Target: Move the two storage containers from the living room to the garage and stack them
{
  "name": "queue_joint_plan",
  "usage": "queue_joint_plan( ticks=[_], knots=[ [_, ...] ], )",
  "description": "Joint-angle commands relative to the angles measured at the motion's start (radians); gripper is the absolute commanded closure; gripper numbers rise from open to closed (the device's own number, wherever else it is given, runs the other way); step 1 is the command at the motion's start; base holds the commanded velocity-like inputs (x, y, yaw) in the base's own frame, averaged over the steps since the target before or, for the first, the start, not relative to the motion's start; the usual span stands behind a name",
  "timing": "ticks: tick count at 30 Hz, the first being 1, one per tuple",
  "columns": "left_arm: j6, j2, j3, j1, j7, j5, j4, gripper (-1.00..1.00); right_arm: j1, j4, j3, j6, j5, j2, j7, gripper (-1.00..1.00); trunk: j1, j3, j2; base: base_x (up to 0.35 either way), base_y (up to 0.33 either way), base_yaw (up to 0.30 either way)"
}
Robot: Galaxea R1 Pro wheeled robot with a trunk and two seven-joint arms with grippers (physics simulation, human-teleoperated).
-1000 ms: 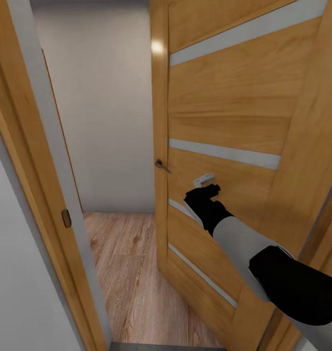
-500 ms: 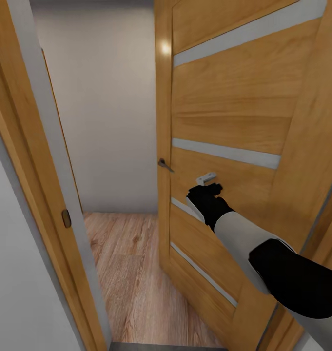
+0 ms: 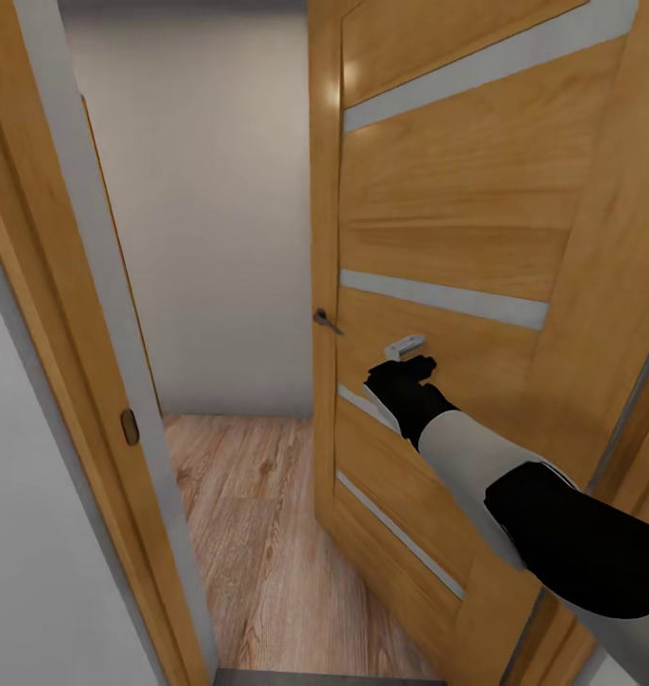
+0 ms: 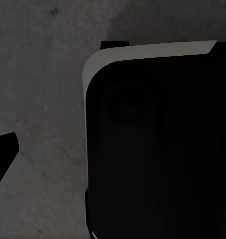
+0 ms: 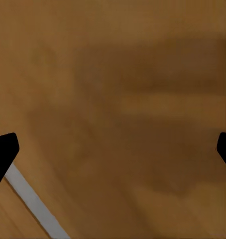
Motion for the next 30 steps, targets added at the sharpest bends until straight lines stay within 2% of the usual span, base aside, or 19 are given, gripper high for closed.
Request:
queue_joint_plan(
  ticks=[1,6,10,11,14,17,24,27,30],
  knots=[
    [-0.003,0.000,-0.001,0.000,0.000,0.000,0.000,-1.00,-0.001,-0.004,0.007,0.006,-0.011,0.000,-0.007,-1.00,0.000,-0.001,-0.001,0.000,0.000,0.000],
    [-0.003,-0.001,-0.001,0.000,0.000,0.000,0.000,-1.00,-0.001,-0.048,0.004,0.011,-0.014,0.000,0.028,-1.00,0.000,-0.001,-0.001,0.000,0.000,0.000],
    [-0.003,-0.002,-0.001,0.000,0.000,0.000,0.000,-1.00,-0.001,-0.076,0.002,0.014,-0.034,0.000,0.134,-1.00,0.000,-0.001,-0.001,0.000,0.000,0.000],
    [-0.003,-0.002,-0.001,0.000,0.000,0.000,0.000,-1.00,0.000,-0.079,0.001,0.014,-0.050,0.000,0.182,-1.00,0.000,-0.001,-0.001,0.000,0.000,0.000],
    [-0.003,-0.002,-0.001,0.000,0.000,0.000,0.000,-1.00,0.000,-0.080,0.001,0.012,-0.074,0.000,0.250,-1.00,0.000,-0.001,-0.001,0.000,0.000,0.000],
    [-0.003,-0.002,-0.001,0.000,0.000,0.000,0.000,-1.00,0.001,-0.081,0.000,0.007,-0.103,0.000,0.347,-1.00,0.000,-0.001,-0.001,0.000,0.000,0.000],
    [-0.003,-0.002,-0.001,0.000,0.000,0.000,0.000,-1.00,0.009,-0.081,-0.002,0.000,-0.117,0.000,0.573,-1.00,0.000,-0.001,-0.001,0.000,0.000,0.000],
    [-0.003,-0.002,-0.001,0.000,0.000,0.000,0.000,-1.00,0.017,-0.080,-0.003,-0.009,-0.136,0.000,0.614,-1.00,0.000,-0.001,-0.001,0.000,0.000,0.000],
    [-0.003,-0.002,-0.001,0.000,0.000,0.000,0.000,-1.00,0.032,-0.080,-0.002,-0.021,-0.198,0.000,0.632,-1.00,0.000,-0.001,-0.001,0.000,0.000,0.000]
  ],
)
